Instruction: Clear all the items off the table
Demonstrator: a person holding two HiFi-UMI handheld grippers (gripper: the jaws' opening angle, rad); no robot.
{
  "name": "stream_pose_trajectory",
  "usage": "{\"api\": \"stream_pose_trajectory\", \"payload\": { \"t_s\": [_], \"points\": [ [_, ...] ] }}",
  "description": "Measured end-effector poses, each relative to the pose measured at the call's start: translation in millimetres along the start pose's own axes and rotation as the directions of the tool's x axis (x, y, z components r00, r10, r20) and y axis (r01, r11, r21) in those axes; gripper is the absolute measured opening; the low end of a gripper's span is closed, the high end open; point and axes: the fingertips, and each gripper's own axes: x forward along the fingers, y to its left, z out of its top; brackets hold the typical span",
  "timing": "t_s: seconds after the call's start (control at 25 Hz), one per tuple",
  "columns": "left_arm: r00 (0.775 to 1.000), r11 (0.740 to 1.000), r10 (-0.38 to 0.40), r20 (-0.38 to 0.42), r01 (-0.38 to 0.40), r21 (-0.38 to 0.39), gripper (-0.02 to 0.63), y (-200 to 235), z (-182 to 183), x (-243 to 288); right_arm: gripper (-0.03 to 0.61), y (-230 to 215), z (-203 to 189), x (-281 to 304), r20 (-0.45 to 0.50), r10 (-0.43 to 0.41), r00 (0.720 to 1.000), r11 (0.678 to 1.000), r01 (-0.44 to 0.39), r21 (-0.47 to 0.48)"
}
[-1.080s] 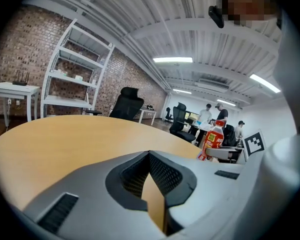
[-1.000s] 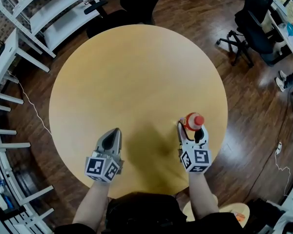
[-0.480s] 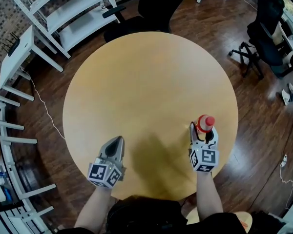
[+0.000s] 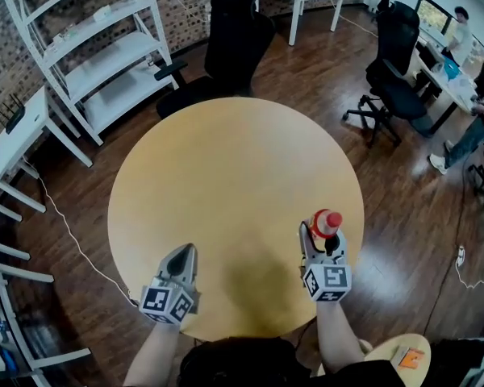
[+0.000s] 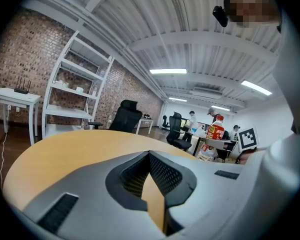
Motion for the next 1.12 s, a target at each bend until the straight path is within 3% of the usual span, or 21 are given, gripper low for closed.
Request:
{"api": "stream_pose_trajectory", "payload": {
  "t_s": [0.24,0.48,0.76,1.0,1.12],
  "points": [
    [0.991,0.994,-0.108,0.074,0.107,0.022,0.0,-19,41,-7,0.267,11,49,-67,0.074,-0.061,0.995,0.998,0.062,-0.014],
    [0.939,0.946,-0.322,0.12,0.325,-0.01,0.0,-93,45,25,0.267,-12,61,-167,0.128,-0.231,0.964,0.971,0.237,-0.036],
    [0.823,0.825,-0.565,0.062,0.565,0.016,0.0,-231,17,37,0.267,-75,51,-280,0.167,-0.43,0.887,0.9,0.437,-0.003],
    [0.742,0.744,-0.668,0.058,0.667,0.037,0.0,-354,3,38,0.267,-147,45,-383,0.218,-0.562,0.798,0.821,0.57,0.032],
    [0.667,0.667,-0.745,0.023,0.744,0.041,0.0,-435,-16,32,0.267,-181,38,-437,0.241,-0.625,0.743,0.771,0.636,0.039]
  ]
}}
